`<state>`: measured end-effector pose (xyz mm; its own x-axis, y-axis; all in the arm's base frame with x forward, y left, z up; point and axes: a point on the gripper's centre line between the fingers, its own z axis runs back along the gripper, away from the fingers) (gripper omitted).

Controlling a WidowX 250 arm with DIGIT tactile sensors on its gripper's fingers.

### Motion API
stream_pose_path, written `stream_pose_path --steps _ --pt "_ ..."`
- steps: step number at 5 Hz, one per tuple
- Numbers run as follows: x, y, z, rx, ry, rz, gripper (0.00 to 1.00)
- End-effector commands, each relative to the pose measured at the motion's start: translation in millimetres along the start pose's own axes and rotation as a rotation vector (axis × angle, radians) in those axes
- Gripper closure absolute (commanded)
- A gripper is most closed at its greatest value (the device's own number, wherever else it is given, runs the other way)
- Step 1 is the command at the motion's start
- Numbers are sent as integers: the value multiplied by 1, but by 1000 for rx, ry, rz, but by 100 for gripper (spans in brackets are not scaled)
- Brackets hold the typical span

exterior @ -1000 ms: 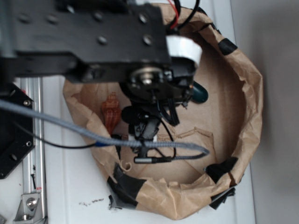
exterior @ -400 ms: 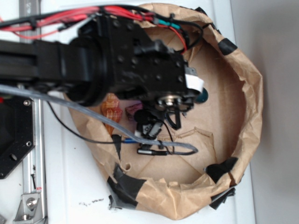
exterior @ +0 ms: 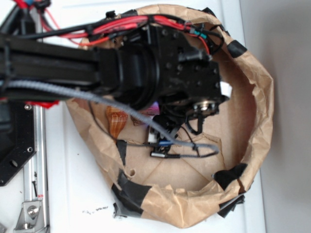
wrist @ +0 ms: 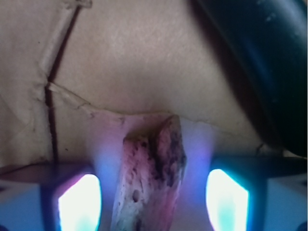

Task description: Grab the wood chip.

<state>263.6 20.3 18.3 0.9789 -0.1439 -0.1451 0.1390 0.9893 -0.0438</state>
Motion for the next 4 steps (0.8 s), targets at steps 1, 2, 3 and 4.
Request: stream_pose_path --steps 1,2,3,4 --pt "1 7 2 -1 -18 38 100" --pt "2 7 2 10 -11 35 100" --pt "-1 9 12 7 -59 69 100" --pt "-12 5 60 10 13 92 100"
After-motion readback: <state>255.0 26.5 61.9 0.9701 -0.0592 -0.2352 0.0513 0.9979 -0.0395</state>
